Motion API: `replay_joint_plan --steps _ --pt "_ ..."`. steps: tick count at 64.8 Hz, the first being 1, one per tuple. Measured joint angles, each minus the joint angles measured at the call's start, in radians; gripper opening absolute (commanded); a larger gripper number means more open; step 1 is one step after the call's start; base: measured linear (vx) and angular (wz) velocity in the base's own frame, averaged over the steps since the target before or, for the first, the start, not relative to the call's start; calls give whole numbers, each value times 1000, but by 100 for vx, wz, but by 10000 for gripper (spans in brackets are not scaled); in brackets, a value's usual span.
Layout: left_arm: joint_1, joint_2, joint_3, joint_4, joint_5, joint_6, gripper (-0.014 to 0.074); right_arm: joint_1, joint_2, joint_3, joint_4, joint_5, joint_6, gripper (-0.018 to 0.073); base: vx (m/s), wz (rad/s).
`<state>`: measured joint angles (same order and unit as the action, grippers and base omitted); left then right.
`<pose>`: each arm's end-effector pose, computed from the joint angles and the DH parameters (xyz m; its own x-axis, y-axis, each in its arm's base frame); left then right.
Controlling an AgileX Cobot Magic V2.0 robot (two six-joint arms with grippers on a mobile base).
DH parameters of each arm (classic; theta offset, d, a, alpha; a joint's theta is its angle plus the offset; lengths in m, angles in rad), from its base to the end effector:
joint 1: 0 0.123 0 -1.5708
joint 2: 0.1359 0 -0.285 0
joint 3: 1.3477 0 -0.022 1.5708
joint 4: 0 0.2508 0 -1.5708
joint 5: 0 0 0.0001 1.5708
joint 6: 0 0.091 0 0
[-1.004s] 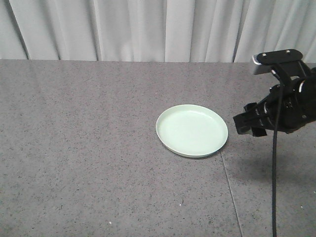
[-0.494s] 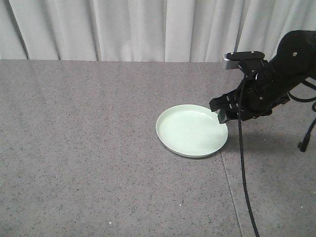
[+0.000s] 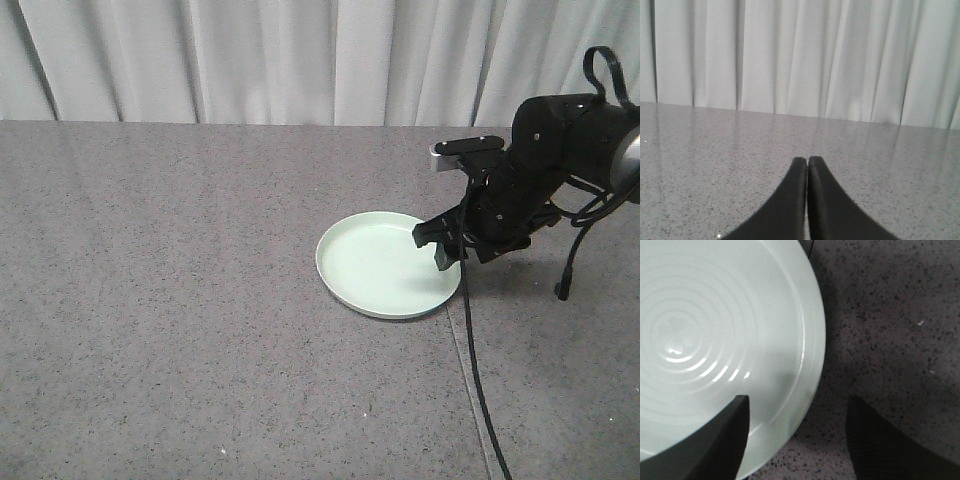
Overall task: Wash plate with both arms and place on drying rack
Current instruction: 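Lower the right gripper and close it on the plate rim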
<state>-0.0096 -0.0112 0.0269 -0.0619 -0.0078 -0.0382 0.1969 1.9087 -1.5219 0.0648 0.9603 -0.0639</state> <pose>0.0565 -0.0005 0.2054 0.0779 -0.1007 -0.9919 0.0170 0.9949 -0.0997 0.3952 0.0838 0.2371 -0.9274 -0.2122 -0.3081 -0.2362 0.9708 0.0423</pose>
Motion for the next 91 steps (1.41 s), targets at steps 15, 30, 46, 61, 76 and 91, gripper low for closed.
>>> replay_joint_plan --steps 15,30,46,61,76,91 --pt "0 0 0 0 0 0 -6 0 39 -1 0 -39 0 321 0 0" --pt "0 0 0 0 0 0 -6 0 56 -1 0 -53 0 220 0 0" --pt "0 0 0 0 0 0 -6 0 68 -1 0 -56 0 116 0 0" --pt "0 0 0 0 0 0 -6 0 68 -4 2 -62 4 -6 0 0" --pt "0 0 0 0 0 0 -6 0 68 -5 8 -62 15 -8 0 0" --pt "0 0 0 0 0 0 -6 0 66 -5 33 -49 15 -8 0 0"
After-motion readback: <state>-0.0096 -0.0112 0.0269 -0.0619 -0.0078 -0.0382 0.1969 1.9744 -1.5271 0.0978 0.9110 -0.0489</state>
